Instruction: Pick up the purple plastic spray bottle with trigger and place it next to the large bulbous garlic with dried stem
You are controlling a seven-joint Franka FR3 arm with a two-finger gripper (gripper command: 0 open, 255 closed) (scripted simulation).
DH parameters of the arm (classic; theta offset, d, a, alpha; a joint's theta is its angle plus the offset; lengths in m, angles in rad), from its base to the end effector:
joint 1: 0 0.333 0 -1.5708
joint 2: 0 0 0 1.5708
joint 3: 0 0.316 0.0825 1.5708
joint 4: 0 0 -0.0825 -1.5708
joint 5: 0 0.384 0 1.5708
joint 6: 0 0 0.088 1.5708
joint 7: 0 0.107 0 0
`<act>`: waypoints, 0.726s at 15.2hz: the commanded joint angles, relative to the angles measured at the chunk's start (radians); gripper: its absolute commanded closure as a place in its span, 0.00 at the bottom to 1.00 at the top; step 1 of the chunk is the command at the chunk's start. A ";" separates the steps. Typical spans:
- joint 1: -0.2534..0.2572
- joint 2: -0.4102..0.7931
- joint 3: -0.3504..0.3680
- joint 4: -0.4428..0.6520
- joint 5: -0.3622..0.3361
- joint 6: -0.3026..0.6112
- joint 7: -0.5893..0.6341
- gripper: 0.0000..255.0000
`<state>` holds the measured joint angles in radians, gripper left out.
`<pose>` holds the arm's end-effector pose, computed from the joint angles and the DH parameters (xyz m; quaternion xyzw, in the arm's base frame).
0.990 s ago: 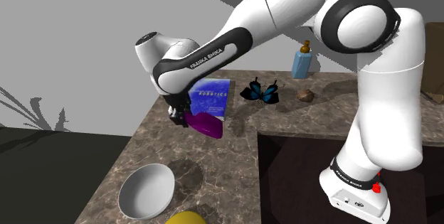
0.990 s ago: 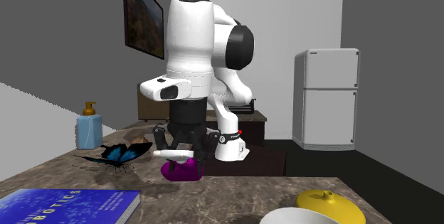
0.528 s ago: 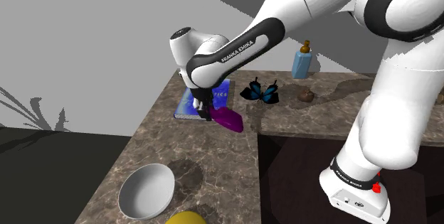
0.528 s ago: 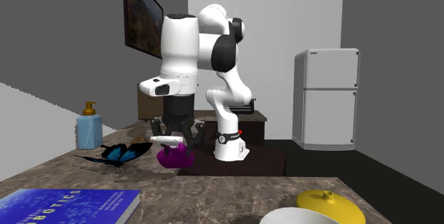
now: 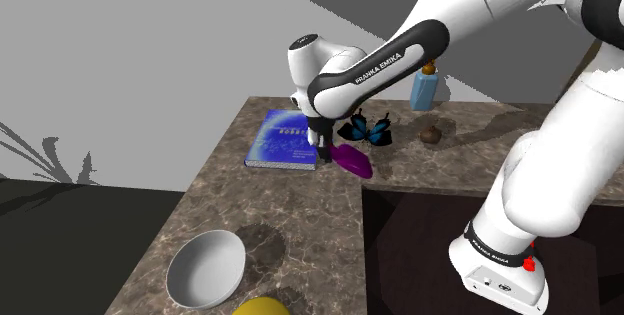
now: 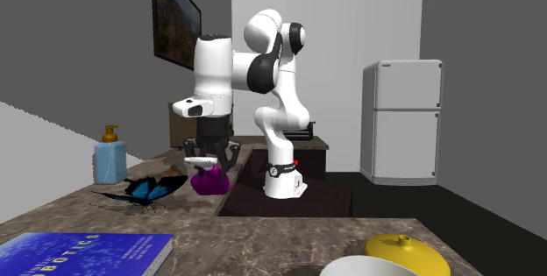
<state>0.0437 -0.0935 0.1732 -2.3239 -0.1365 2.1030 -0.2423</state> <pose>0.4707 0.0973 0.3677 0.9605 0.2629 -0.0653 0.0636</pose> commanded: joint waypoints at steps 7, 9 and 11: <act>-0.069 -0.227 -0.101 -0.238 -0.018 0.034 -0.161 1.00; -0.090 -0.276 -0.132 -0.285 -0.033 0.038 -0.203 1.00; -0.114 -0.323 -0.165 -0.328 -0.053 0.041 -0.246 1.00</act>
<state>-0.0597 -0.3923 0.0235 -2.6315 -0.1811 2.1449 -0.4664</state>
